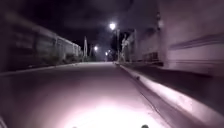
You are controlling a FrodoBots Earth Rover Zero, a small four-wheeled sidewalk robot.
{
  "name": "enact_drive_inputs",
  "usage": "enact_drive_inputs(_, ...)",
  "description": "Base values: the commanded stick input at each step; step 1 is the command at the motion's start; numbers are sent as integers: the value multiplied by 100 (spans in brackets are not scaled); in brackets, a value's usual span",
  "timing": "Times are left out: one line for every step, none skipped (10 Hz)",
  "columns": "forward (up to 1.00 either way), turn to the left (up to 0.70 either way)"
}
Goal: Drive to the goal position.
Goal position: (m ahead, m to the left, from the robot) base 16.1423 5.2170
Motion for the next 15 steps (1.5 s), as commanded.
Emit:
enact_drive_inputs(70, 0)
enact_drive_inputs(70, 0)
enact_drive_inputs(70, 0)
enact_drive_inputs(70, 0)
enact_drive_inputs(70, 0)
enact_drive_inputs(70, 0)
enact_drive_inputs(70, 0)
enact_drive_inputs(70, 0)
enact_drive_inputs(70, 0)
enact_drive_inputs(70, 0)
enact_drive_inputs(70, 0)
enact_drive_inputs(70, 0)
enact_drive_inputs(70, 0)
enact_drive_inputs(70, 0)
enact_drive_inputs(70, 0)
